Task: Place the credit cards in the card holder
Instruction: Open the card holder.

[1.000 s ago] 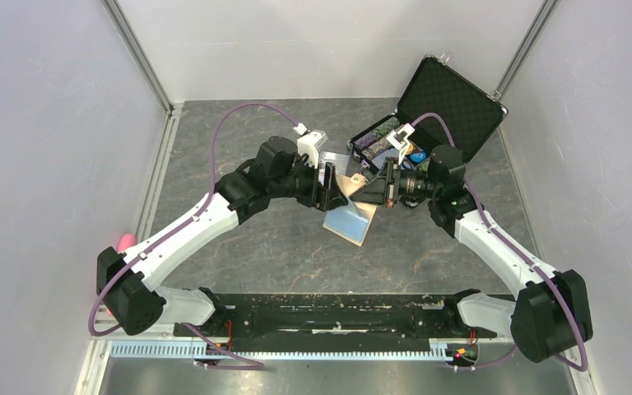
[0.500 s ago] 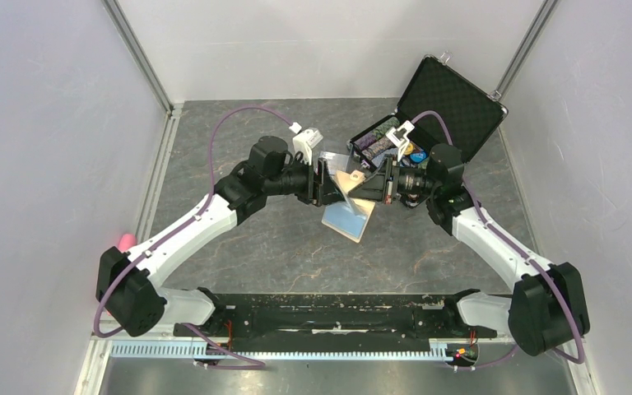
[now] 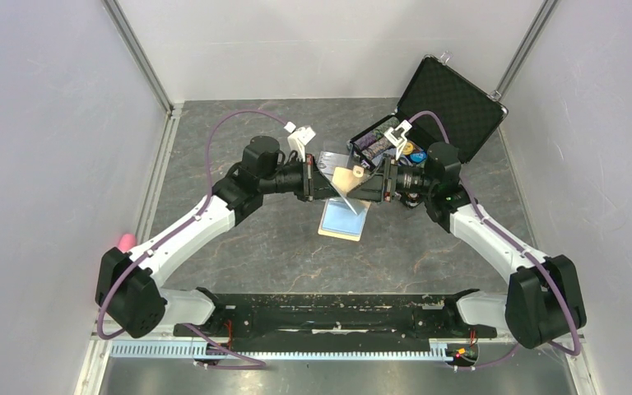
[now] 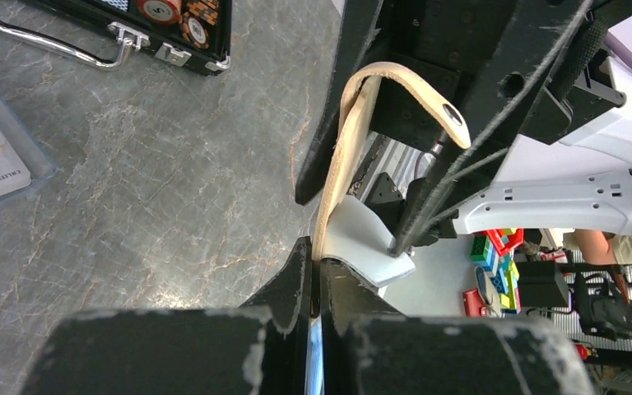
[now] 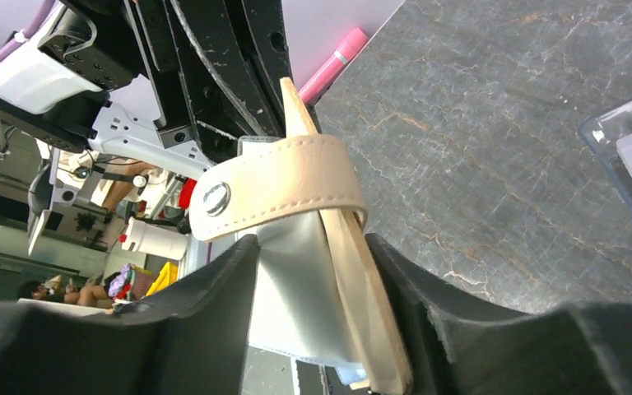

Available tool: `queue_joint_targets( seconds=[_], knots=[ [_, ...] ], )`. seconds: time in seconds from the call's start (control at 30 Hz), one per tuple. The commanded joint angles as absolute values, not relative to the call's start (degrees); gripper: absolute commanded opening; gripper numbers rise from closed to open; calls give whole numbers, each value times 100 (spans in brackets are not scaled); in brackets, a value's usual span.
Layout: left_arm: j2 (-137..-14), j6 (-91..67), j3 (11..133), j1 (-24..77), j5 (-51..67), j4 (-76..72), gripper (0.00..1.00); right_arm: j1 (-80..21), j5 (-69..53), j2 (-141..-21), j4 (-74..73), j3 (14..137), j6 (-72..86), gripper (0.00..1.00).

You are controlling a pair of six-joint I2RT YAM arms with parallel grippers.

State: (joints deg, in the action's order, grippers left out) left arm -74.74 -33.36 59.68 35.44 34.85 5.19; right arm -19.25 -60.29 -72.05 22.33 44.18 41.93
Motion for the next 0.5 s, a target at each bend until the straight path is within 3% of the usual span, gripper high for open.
queue_joint_targets(
  seconds=[0.0, 0.13, 0.23, 0.4, 0.47],
  knots=[
    [-7235, -3535, 5994, 3472, 3600, 440, 2, -1823, -6190, -7242, 1897, 4839, 3765, 61],
    [-7244, -3502, 6077, 3464, 3620, 861, 2, -1808, -6451, -7242, 1741, 4957, 3514, 79],
    [-7281, -3487, 6151, 3463, 3660, 1088, 2, -1852, -6638, -7201, 1676, 4883, 3349, 86],
    [-7376, -3427, 6194, 3463, 3692, 1274, 2, -2203, -6466, -7246, 373, 5107, 2238, 87],
    [-7441, -3421, 6230, 3463, 3770, 1316, 2, -2387, -6112, -7339, -419, 5330, 1577, 82]
  ],
)
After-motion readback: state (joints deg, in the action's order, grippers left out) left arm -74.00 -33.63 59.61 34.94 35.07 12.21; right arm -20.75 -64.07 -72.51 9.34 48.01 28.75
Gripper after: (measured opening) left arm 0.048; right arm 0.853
